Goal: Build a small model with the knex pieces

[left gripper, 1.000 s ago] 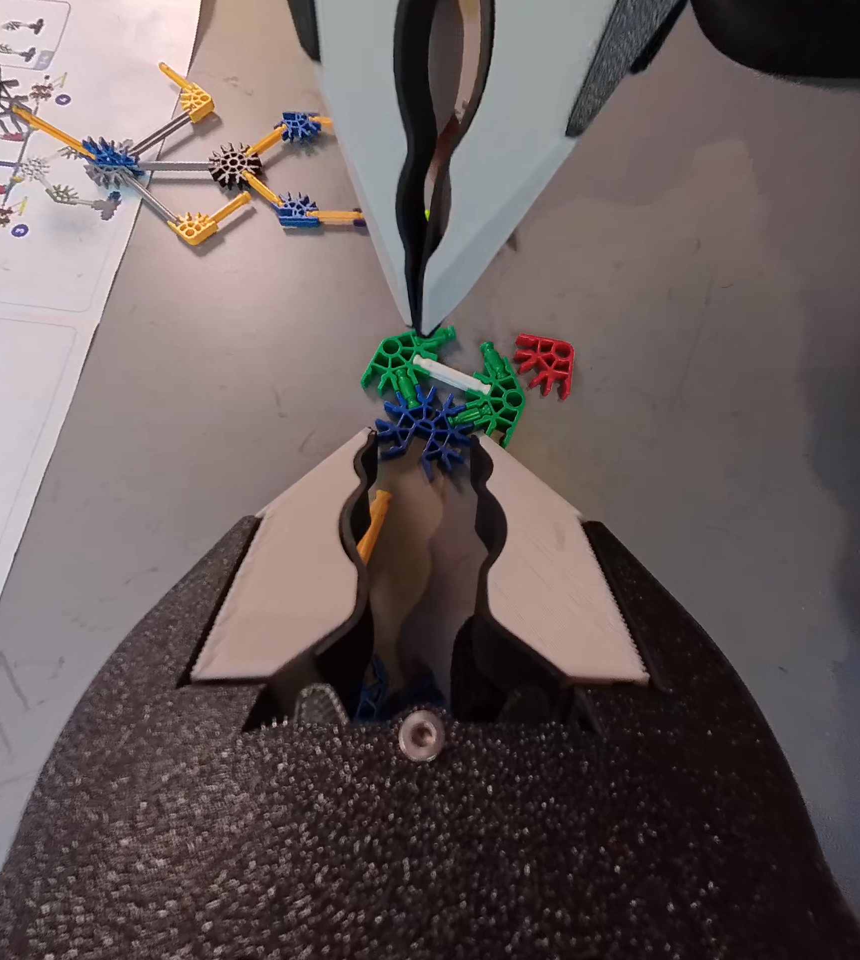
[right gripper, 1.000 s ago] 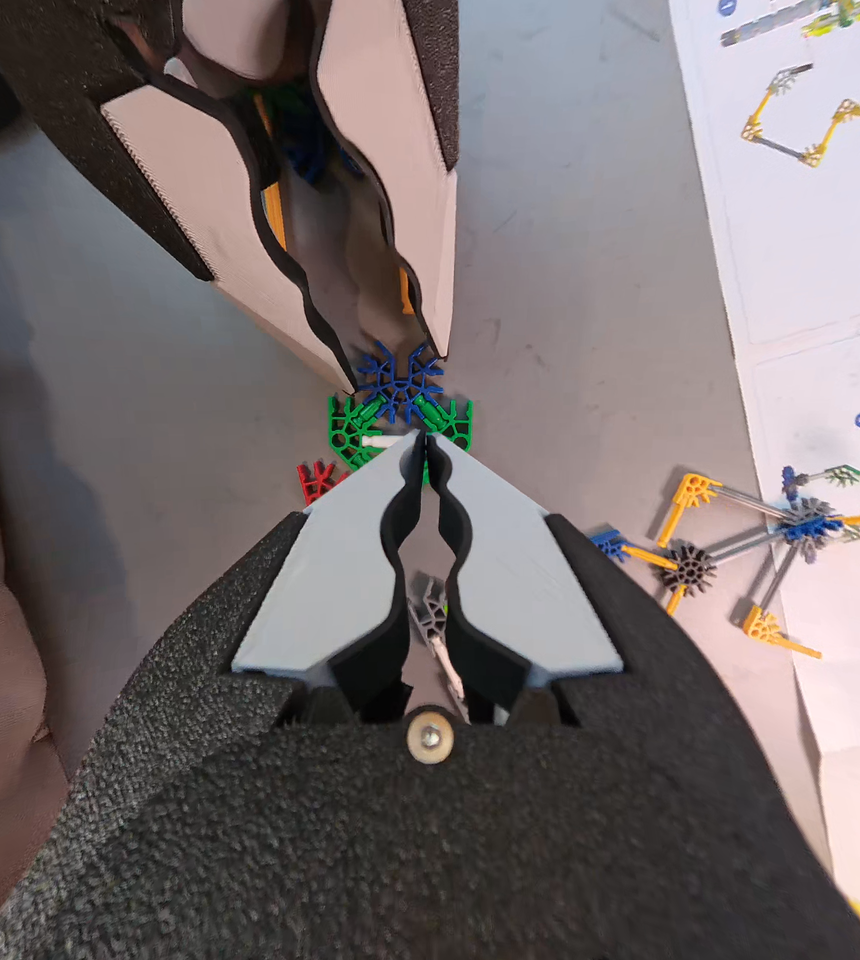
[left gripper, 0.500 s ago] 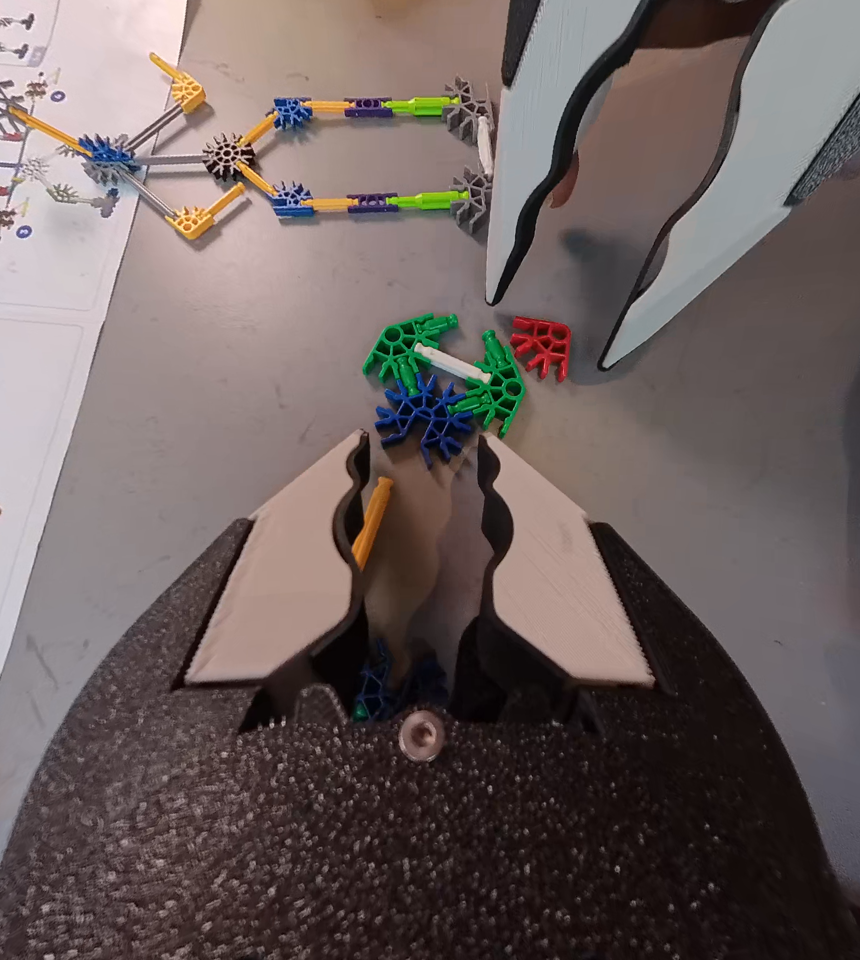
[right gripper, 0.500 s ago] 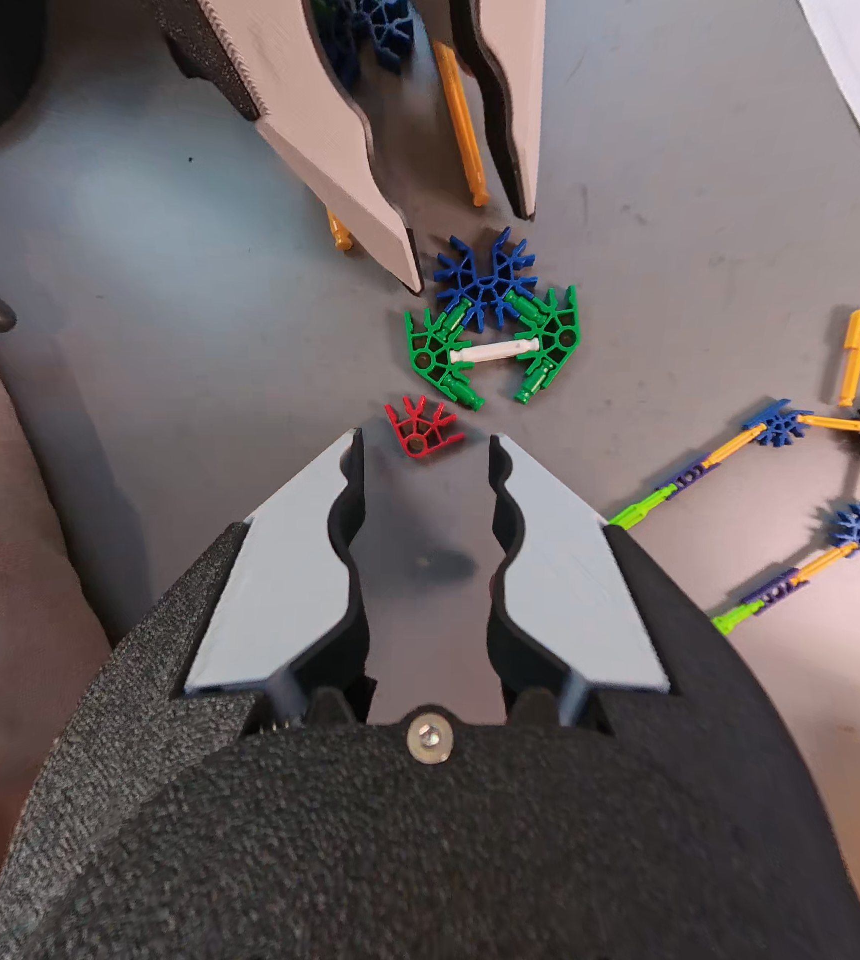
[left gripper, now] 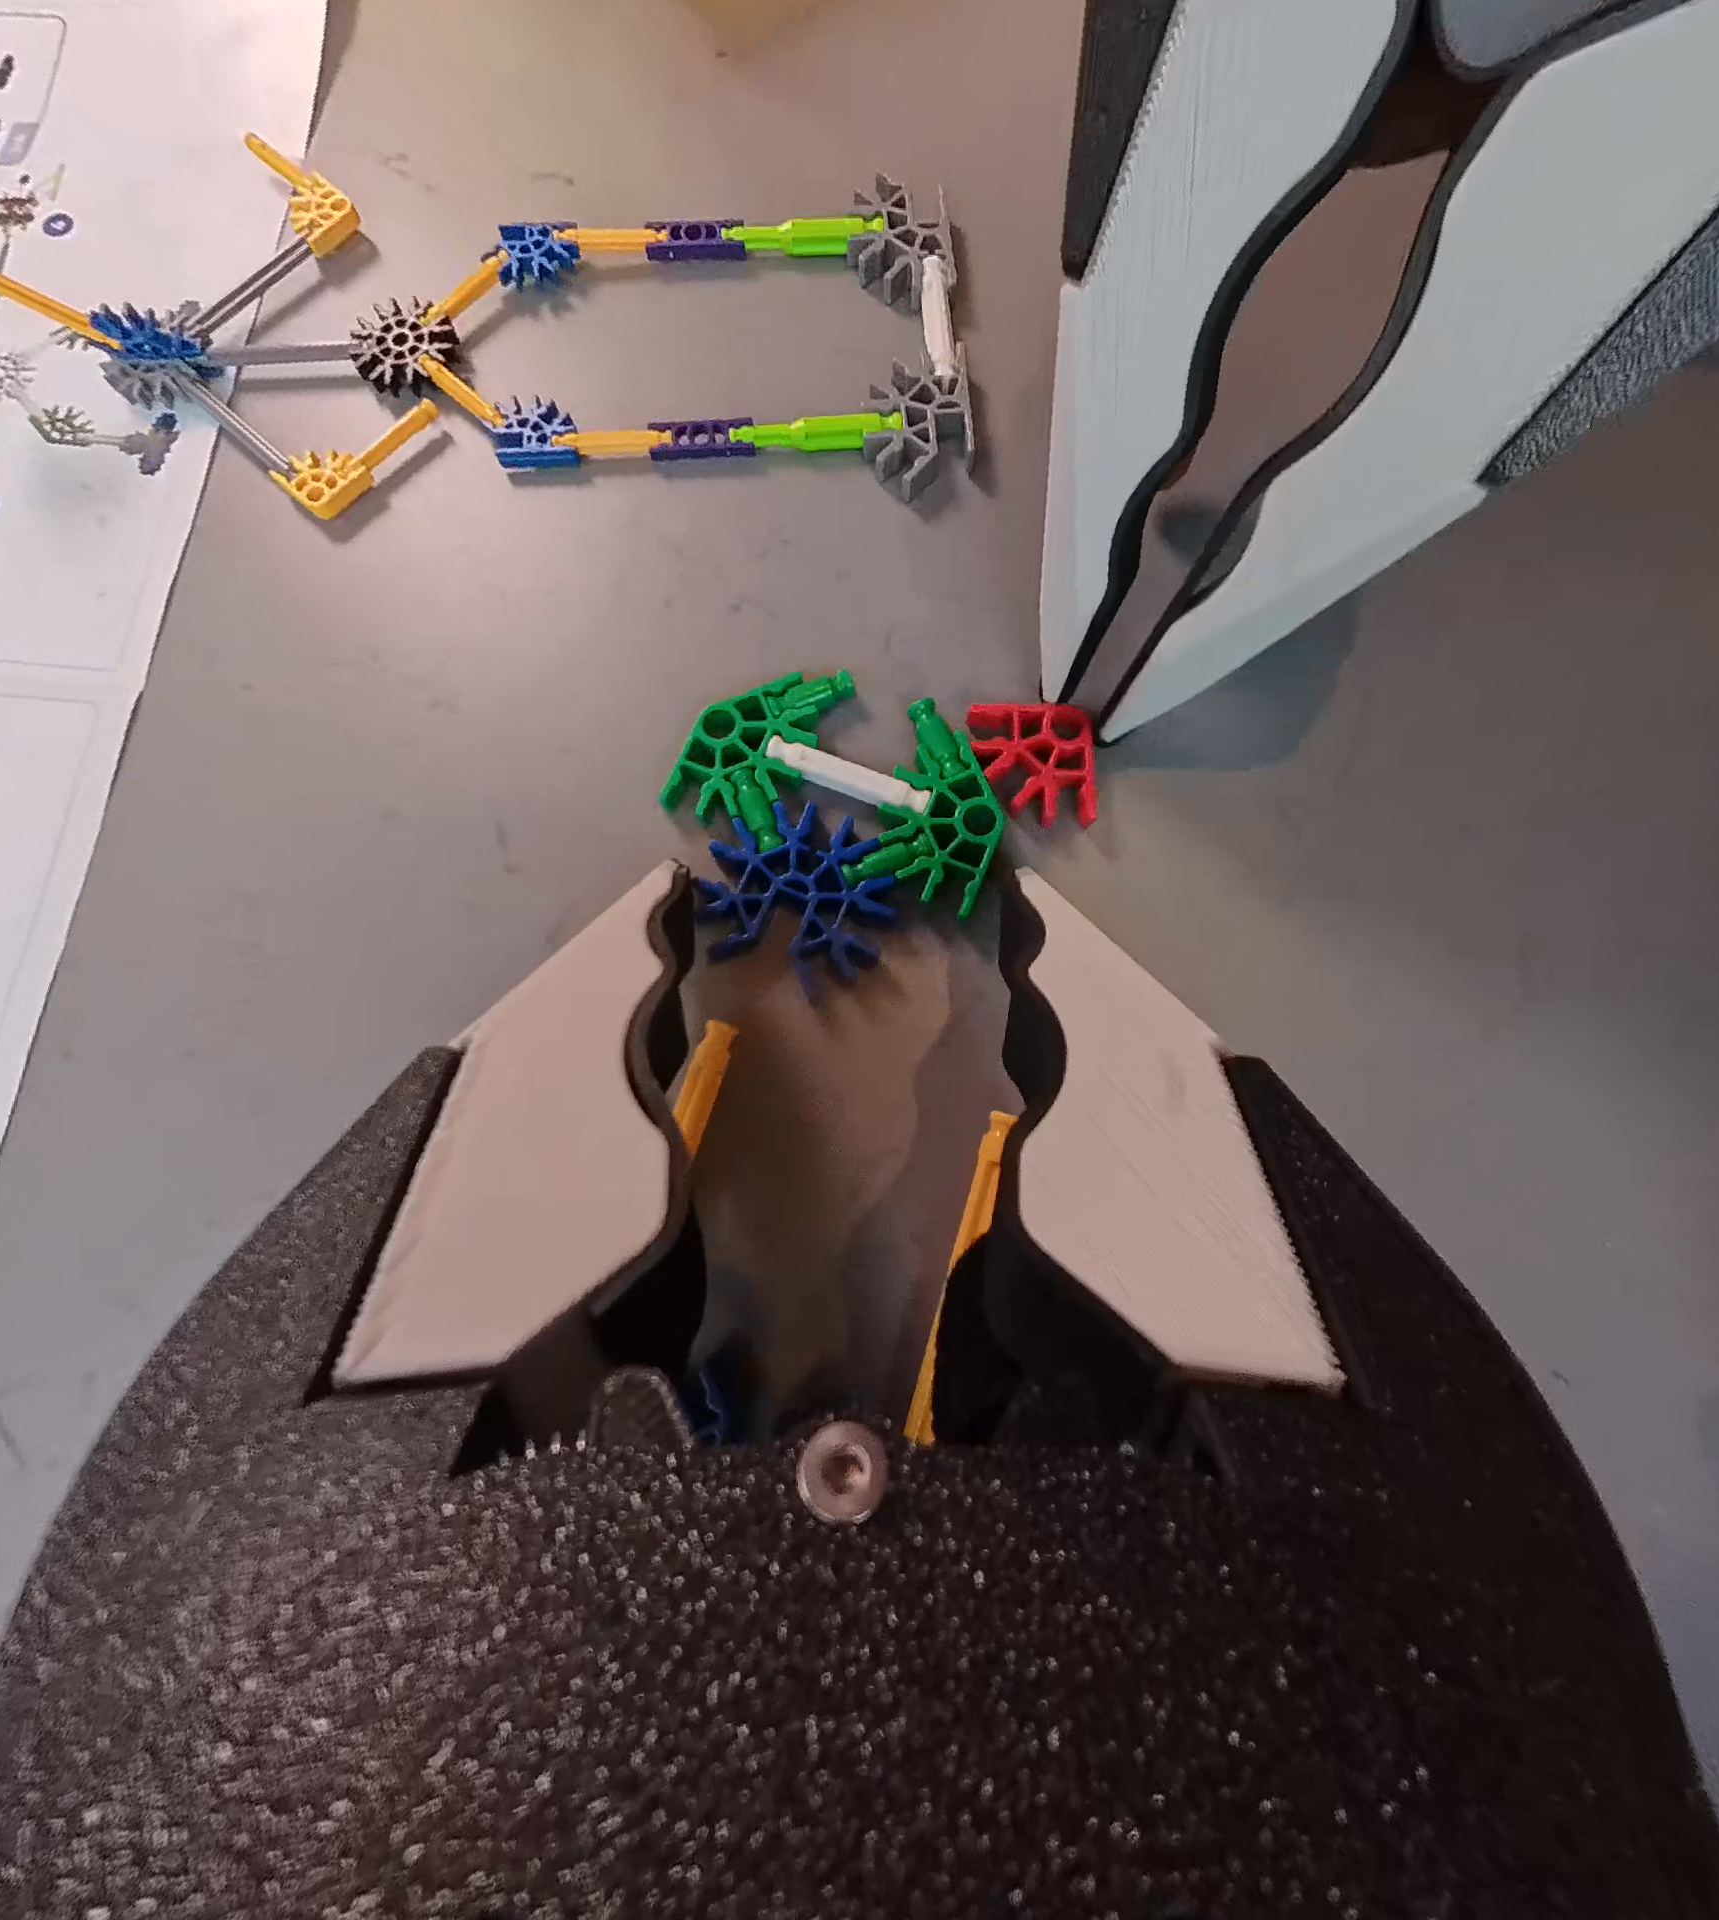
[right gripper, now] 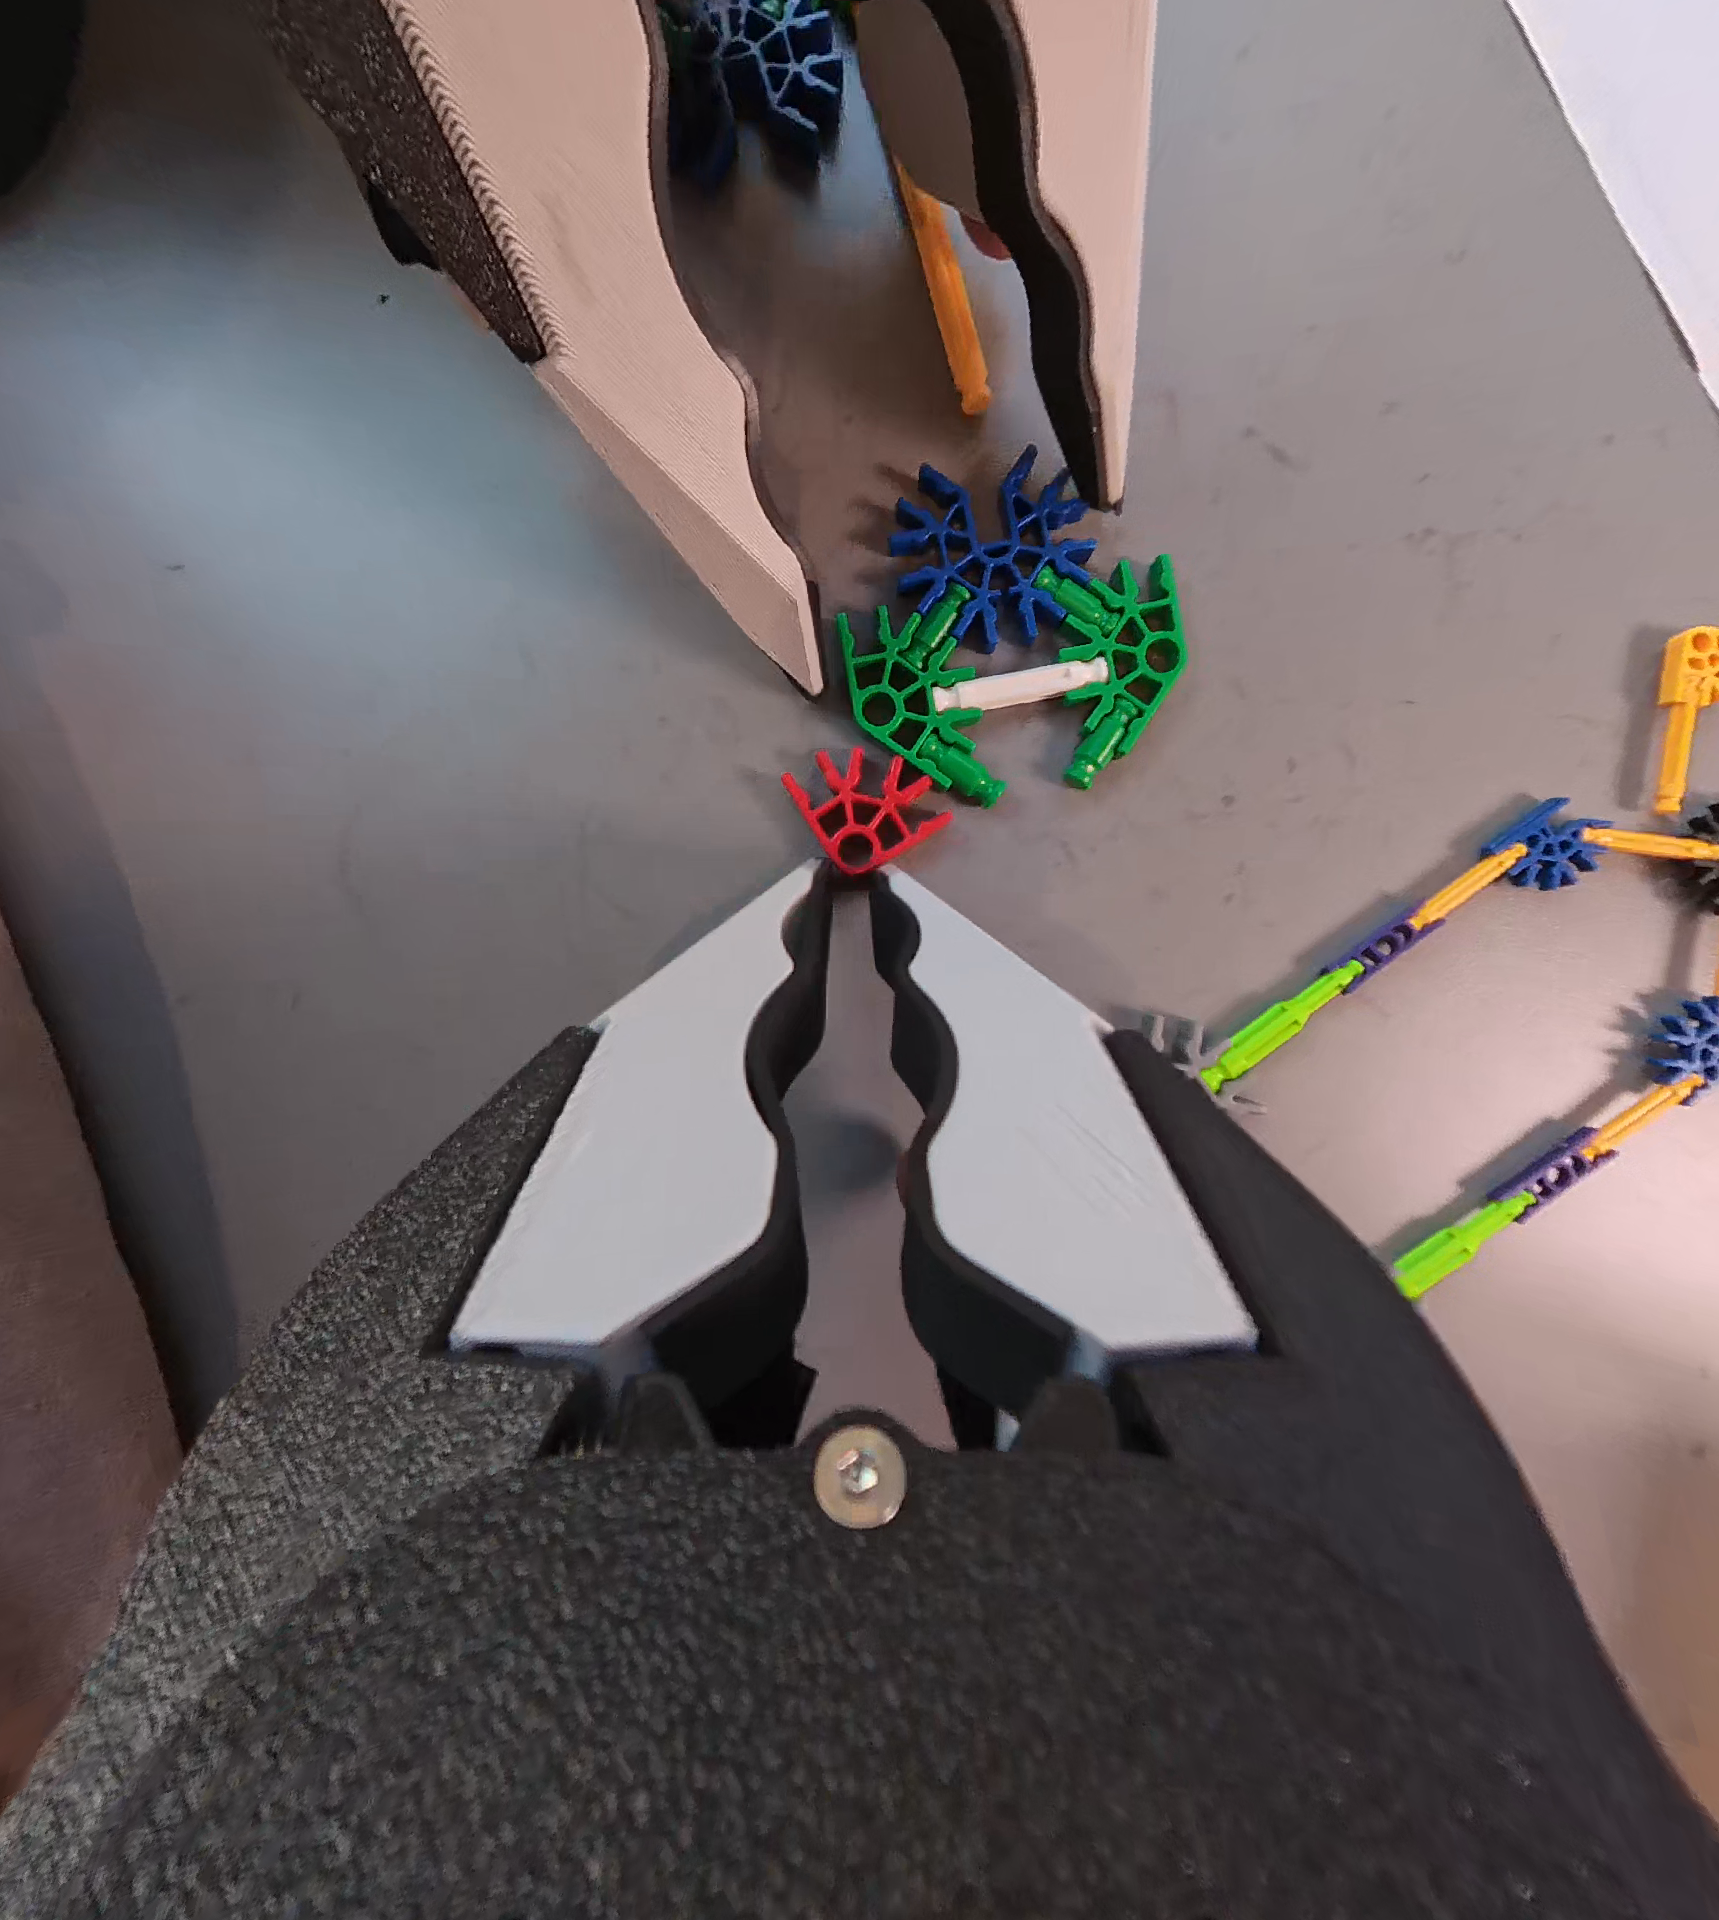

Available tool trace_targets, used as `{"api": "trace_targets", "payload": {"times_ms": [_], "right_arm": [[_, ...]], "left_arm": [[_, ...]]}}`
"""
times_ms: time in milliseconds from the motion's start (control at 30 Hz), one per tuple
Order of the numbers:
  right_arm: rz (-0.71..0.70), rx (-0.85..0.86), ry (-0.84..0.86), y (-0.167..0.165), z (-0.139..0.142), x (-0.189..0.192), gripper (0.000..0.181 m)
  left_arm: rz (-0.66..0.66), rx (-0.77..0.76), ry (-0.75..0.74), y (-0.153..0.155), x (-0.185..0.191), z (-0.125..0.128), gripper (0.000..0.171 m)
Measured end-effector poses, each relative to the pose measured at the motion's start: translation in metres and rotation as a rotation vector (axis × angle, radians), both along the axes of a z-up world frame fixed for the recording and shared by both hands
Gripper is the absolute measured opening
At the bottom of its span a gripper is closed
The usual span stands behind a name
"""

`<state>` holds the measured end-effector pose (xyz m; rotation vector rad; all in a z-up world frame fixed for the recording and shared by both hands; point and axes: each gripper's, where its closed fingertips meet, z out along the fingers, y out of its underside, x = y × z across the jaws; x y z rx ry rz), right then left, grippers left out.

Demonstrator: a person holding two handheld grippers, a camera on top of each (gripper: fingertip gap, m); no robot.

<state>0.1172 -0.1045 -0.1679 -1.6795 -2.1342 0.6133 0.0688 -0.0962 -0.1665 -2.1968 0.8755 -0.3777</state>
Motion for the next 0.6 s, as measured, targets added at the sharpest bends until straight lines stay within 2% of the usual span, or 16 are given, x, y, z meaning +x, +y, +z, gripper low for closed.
{"api": "trace_targets", "payload": {"times_ms": [167, 267, 433, 600], "right_arm": [[0.101, 0.023, 0.000, 0.009, 0.009, 0.001, 0.011], [0.094, 0.007, -0.011, 0.008, 0.014, -0.002, 0.026], [-0.033, -0.035, -0.054, 0.002, 0.006, -0.001, 0.050], [-0.226, 0.051, -0.036, 0.007, 0.000, 0.002, 0.050]], "left_arm": [[-0.009, -0.009, 0.008, -0.003, -0.001, -0.001, 0.054], [-0.011, -0.021, 0.009, -0.005, -0.001, -0.001, 0.050], [-0.003, -0.027, 0.029, -0.007, -0.008, 0.000, 0.049], [0.043, -0.004, -0.003, 0.001, -0.015, 0.006, 0.049]]}}
